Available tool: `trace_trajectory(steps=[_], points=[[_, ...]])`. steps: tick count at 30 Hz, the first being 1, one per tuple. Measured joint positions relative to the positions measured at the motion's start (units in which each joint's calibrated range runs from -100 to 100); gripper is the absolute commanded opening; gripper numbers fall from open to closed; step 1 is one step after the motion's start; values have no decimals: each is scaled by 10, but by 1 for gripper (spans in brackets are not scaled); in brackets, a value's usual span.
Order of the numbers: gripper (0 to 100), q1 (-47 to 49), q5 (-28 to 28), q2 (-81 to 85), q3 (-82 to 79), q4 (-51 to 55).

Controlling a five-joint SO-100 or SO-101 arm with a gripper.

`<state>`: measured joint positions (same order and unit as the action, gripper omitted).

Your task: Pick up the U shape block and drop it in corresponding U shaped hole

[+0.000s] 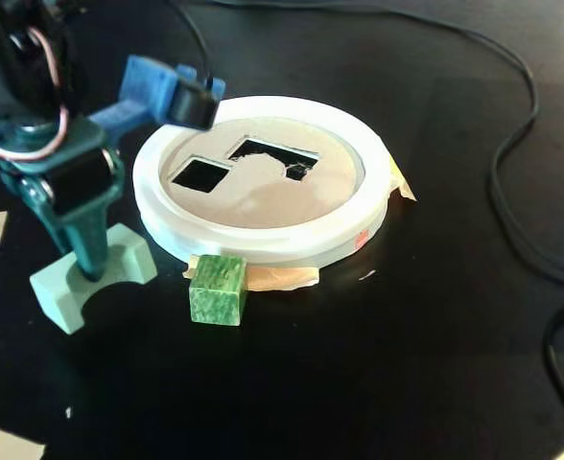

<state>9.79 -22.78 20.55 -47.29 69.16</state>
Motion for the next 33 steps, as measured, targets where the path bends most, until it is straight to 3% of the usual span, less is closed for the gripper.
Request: trace_trajectory(steps=[4, 7, 12, 19, 33], points=[[2, 19, -43, 53, 47, 72], [2, 85, -93, 55, 133, 103], [2, 172, -175, 53, 227, 107], [2, 204, -266, -24, 314, 107], [2, 299, -401, -267, 419, -70]])
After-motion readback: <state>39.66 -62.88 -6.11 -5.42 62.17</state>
